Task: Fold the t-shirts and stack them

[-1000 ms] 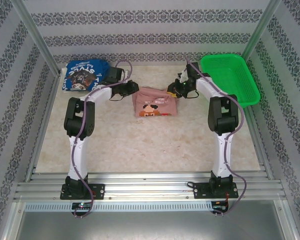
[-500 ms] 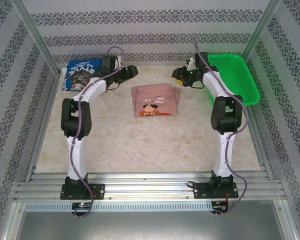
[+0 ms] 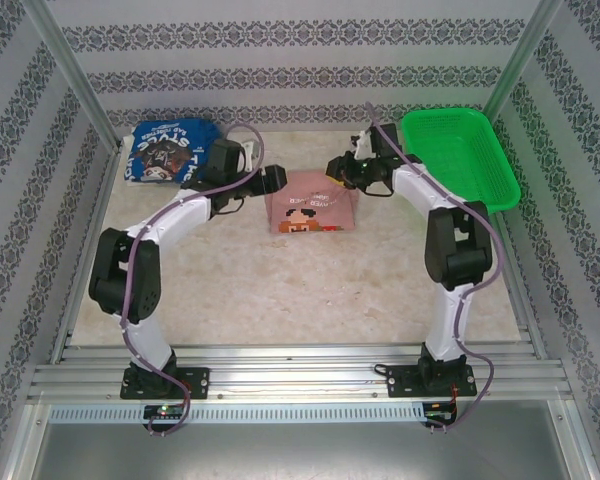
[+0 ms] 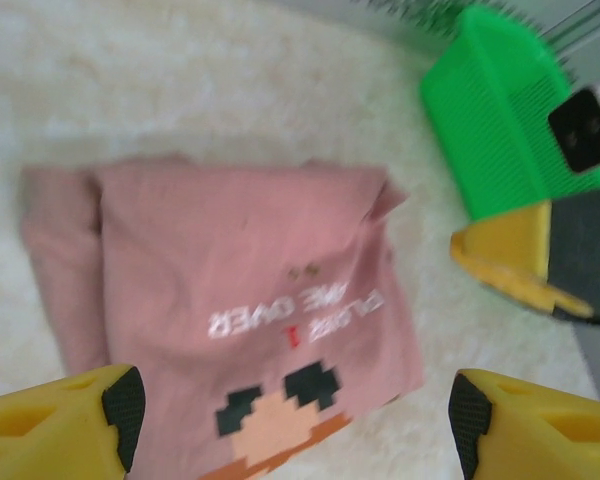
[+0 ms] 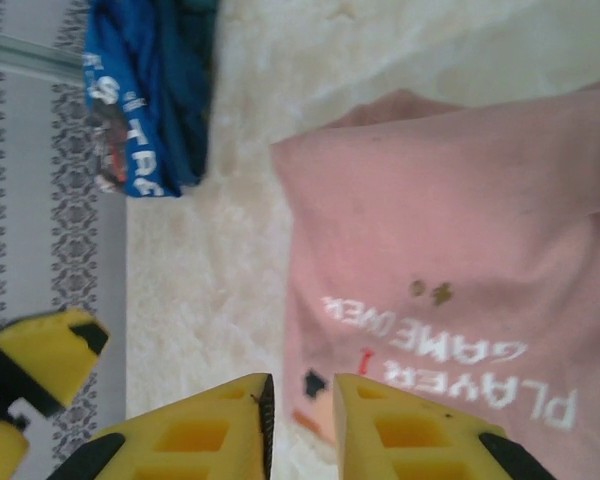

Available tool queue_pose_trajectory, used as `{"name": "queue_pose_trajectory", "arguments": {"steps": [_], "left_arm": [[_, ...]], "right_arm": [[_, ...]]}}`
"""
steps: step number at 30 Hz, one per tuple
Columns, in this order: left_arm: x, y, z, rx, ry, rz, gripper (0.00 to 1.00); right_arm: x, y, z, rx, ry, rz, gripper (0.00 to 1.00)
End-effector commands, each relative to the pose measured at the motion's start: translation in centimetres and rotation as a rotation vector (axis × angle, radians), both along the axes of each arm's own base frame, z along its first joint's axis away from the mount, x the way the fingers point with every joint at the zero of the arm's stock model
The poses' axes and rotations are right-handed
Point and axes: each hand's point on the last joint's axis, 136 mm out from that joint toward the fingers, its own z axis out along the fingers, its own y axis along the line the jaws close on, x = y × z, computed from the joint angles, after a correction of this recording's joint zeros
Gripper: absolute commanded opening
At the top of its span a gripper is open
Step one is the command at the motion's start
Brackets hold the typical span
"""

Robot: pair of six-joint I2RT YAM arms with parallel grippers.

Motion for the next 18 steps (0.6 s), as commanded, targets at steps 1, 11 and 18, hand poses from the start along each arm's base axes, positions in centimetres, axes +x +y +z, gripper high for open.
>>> {"name": "queue_pose_trajectory", "arguments": {"steps": [1, 11, 18], "left_arm": [[1.3, -1.2, -0.1, -0.012, -0.061, -0.023, 0.80], [6.0, -4.0, -5.4, -0.096, -0.014, -0.040, 0.78], [7.4, -3.0, -7.6, -0.048, 0.011, 0.004, 0.80]], "right_arm": [[2.3, -0.8, -1.9, 0.015, 0.004, -0.035, 0.24], [7.6, -3.2, -6.9, -0.013, 0.076, -0.082, 0.24], [9.9, -4.8, -8.1, -0.020, 0.103, -0.110, 0.29]]}}
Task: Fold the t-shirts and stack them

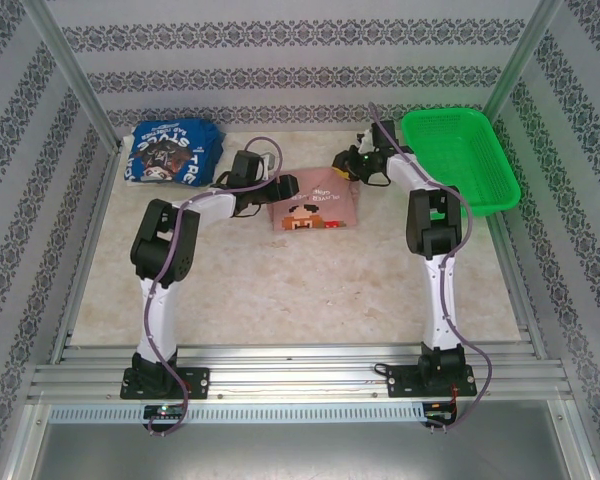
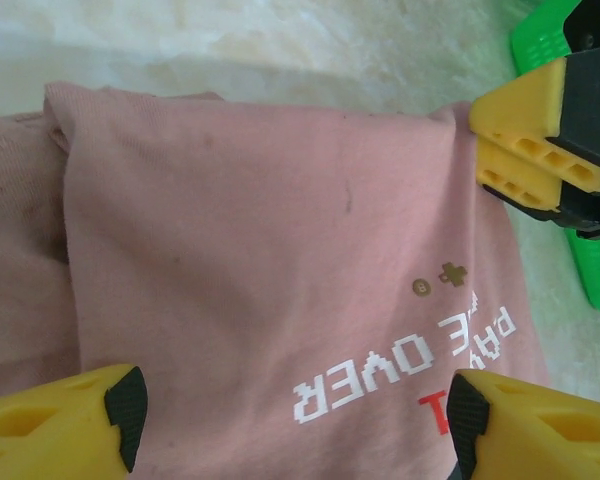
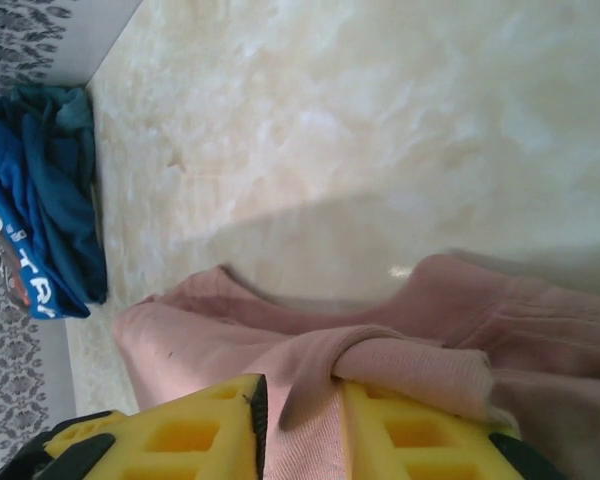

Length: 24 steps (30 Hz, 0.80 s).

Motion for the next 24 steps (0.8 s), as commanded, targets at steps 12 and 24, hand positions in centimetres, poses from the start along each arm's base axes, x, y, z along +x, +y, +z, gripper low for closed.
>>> {"name": "queue_pose_trajectory", "arguments": {"steps": [12, 24], "left_arm": [[-2.7, 5.3, 7.0, 0.068, -0.037, 0.118, 0.91], [-4.1, 4.1, 1.0, 0.137, 0.101, 0.065, 0.88]], "right_arm": [[-3.8, -1.7, 9.1, -0.030, -0.130, 0.023, 0.47], [-12.1, -2.1, 9.9, -0.056, -0.134, 0.078, 0.51]]}}
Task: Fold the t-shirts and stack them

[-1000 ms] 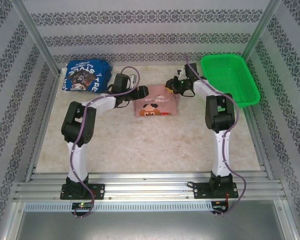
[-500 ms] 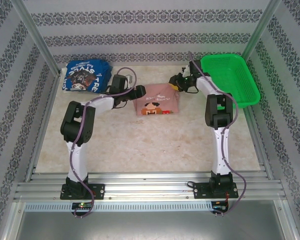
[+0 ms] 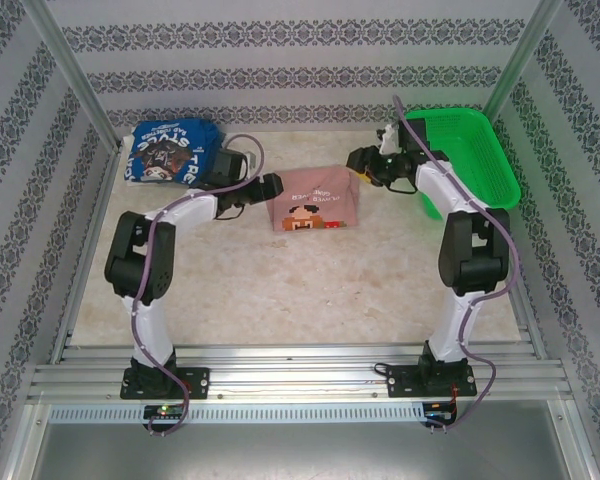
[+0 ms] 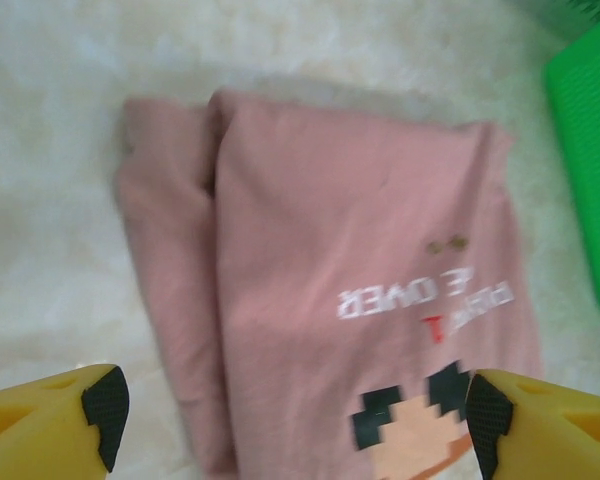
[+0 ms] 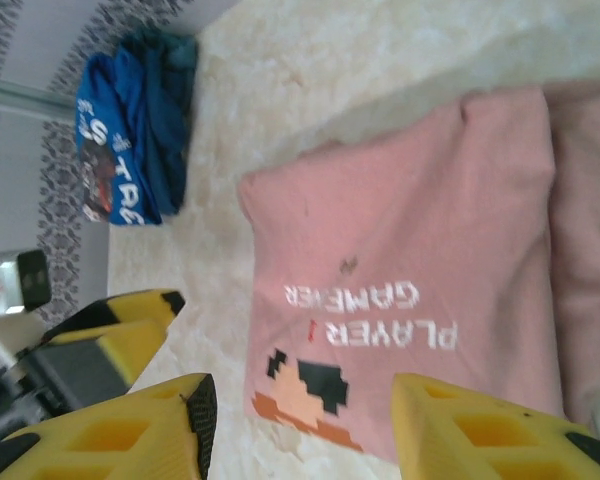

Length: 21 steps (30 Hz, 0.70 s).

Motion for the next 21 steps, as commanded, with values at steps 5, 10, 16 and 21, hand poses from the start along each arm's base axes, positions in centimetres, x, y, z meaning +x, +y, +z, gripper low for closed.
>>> {"name": "queue_pose_trajectory", "arguments": {"steps": [5, 10, 16, 21], "left_arm": [[-0.5, -0.7, -4.0, 0.140, 0.116, -0.034, 0.87], [-0.3, -1.0, -5.6, 0.166, 0.153, -0.015, 0.86], [0.5, -3.2, -6.3, 0.194, 0.166, -0.049, 0.83], [0.7, -4.2, -7.4, 0.228, 0.193, -0.069, 0.77]], "right_arm": [[-4.0, -0.1, 0.3, -0.018, -0.027, 0.035, 0.51], [-5.8, -0.3, 1.6, -0.023, -0.057, 0.038, 0.51], [-7.2, -0.3, 1.7, -0.028, -0.062, 0.035, 0.51], [-8.0, -0.3, 1.3, -0.017, -0.056, 0.035, 0.51]]}}
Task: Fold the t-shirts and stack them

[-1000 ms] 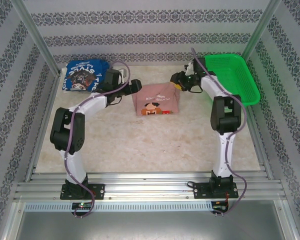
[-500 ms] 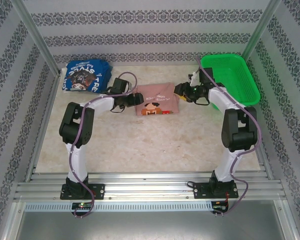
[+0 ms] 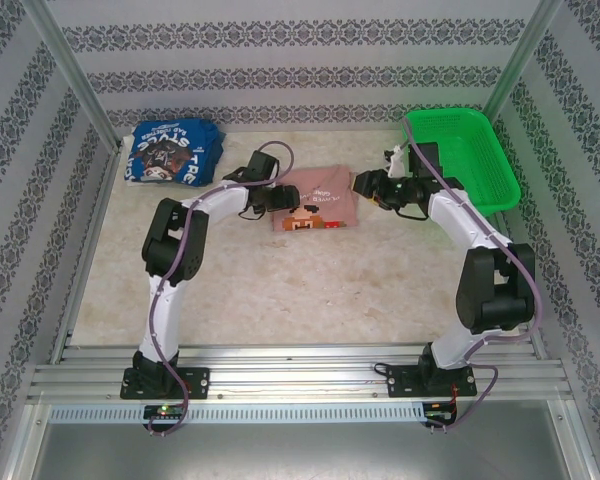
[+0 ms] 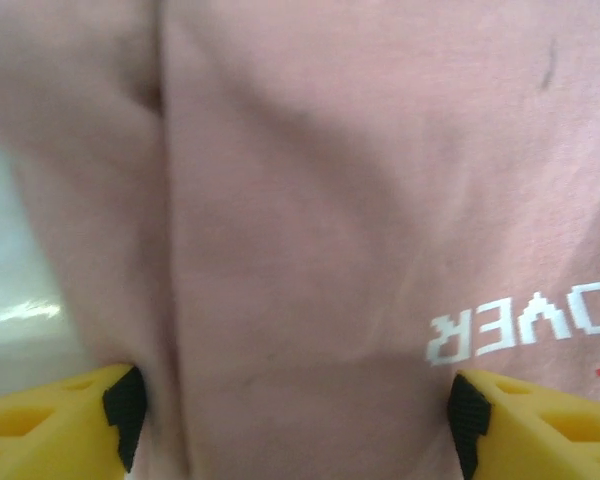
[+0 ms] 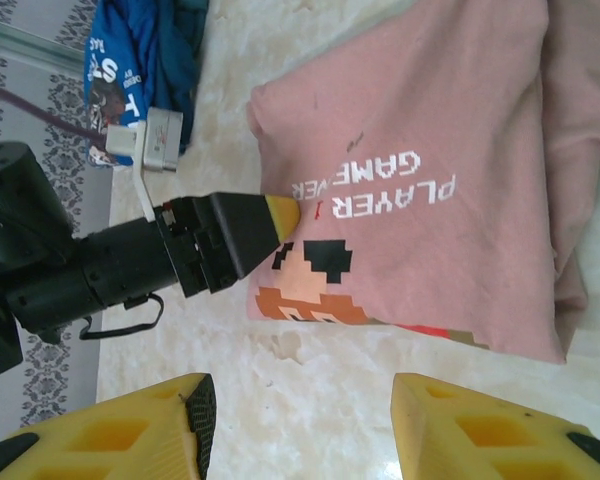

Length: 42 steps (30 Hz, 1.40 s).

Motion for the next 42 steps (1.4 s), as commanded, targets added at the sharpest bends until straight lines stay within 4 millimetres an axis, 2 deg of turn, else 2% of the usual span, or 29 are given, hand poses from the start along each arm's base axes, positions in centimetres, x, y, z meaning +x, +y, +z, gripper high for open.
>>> {"name": "queue_pose_trajectory", "arguments": {"steps": [1, 7, 11, 14, 18, 23, 25, 31, 35, 42], "left_arm": [[-0.8, 0.0, -1.4, 0.065, 0.046, -0.019, 0.75], [-0.2, 0.3, -1.3, 0.107, 0.035, -0.030, 0.44], [0.3, 0.4, -1.2, 0.140, 0.028, -0.046, 0.28], [1.1, 0.5, -0.5, 0.172, 0.008, -0.059, 0.17], [2.7, 0.8, 1.9, 0.202, -0.061, -0.063, 0.01], [4.7, 1.3, 5.4, 0.202, -0.152, -0.060, 0.00], [5.6, 1.9, 7.1, 0.209, -0.192, -0.060, 0.00], [8.1, 3.8, 10.4, 0.251, -0.272, -0.086, 0.00], [9.5, 6.2, 11.8, 0.299, -0.297, -0.089, 0.00], [11.7, 11.5, 13.7, 0.383, -0.336, -0.066, 0.00]], "right_arm": [[-0.7, 0.3, 0.1, -0.001, -0.026, 0.015, 0.51], [-1.6, 0.2, -0.3, 0.000, -0.020, 0.014, 0.51], [-2.0, 0.3, -0.3, 0.006, -0.020, 0.013, 0.51], [-2.2, 0.2, -0.4, 0.003, -0.020, 0.010, 0.51], [-2.5, 0.1, -0.4, -0.002, -0.024, 0.009, 0.51], [-2.7, -0.2, -0.8, -0.011, -0.016, 0.007, 0.51], [-2.8, -0.3, -1.1, -0.014, -0.013, 0.007, 0.51], [-3.0, -0.7, -1.7, -0.021, 0.001, 0.000, 0.51], [-2.8, -0.9, -1.8, -0.028, 0.002, -0.005, 0.51], [-2.4, -1.0, -2.7, -0.038, 0.026, -0.009, 0.51]]}}
